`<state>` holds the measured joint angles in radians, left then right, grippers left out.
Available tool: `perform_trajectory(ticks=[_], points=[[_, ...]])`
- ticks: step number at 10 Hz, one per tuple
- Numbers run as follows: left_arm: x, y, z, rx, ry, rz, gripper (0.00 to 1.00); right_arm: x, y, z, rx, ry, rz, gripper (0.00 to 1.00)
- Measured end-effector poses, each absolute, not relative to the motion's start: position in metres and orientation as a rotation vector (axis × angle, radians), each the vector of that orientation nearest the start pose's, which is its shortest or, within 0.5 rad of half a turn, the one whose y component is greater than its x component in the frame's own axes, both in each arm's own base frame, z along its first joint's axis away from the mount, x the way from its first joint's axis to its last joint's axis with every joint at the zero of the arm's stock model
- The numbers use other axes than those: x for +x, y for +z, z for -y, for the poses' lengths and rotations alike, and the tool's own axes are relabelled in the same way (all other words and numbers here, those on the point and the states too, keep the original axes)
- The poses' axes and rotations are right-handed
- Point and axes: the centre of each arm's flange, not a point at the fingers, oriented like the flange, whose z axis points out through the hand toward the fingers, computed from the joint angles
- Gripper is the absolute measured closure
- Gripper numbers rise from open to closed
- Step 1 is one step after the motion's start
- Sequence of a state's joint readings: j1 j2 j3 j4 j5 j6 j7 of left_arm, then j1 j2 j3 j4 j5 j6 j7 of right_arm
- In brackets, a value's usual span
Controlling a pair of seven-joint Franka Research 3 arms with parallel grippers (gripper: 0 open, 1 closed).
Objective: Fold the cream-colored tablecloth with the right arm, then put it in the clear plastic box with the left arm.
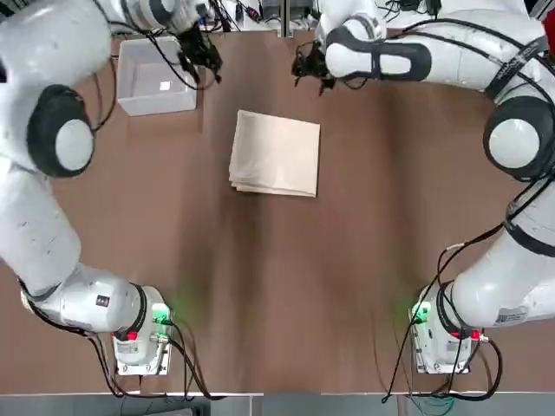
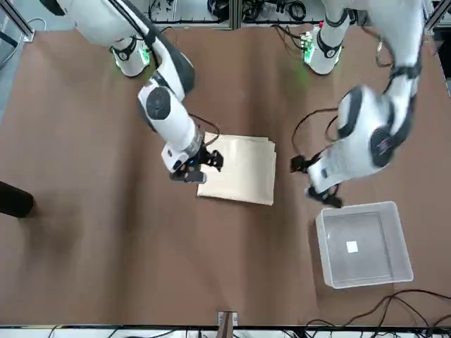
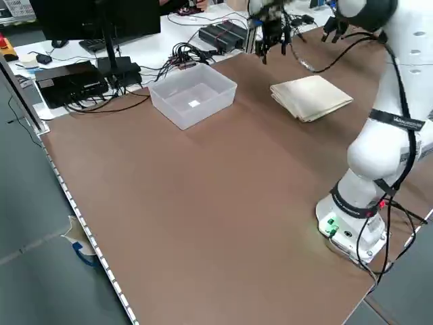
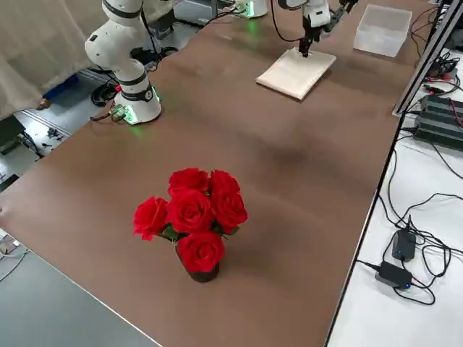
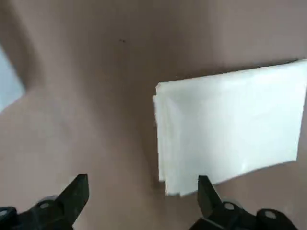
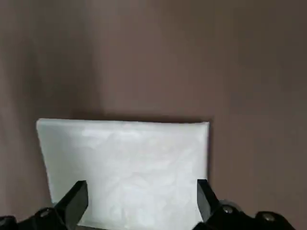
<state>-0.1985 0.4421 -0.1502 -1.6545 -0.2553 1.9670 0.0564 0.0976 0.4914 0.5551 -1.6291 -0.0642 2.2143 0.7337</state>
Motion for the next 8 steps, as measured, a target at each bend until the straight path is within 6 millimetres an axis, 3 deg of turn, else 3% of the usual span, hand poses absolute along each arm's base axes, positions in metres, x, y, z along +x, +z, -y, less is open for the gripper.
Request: perform_trajectory(ticks=[3, 5, 8], points=[[0.633, 0.288, 0.238, -3.420, 0.208, -0.463, 0.00, 0.611, 0.459, -0.252, -2.955, -0.057, -0.227, 0.00], [0.635, 0.254, 0.247, -3.426, 0.191, -0.528, 0.00, 0.613, 0.501, -0.181, -3.009, -0.081, -0.278, 0.00], [0.635, 0.231, 0.259, -3.451, 0.216, -0.596, 0.01, 0.597, 0.544, -0.079, -3.061, -0.048, -0.347, 0.00]])
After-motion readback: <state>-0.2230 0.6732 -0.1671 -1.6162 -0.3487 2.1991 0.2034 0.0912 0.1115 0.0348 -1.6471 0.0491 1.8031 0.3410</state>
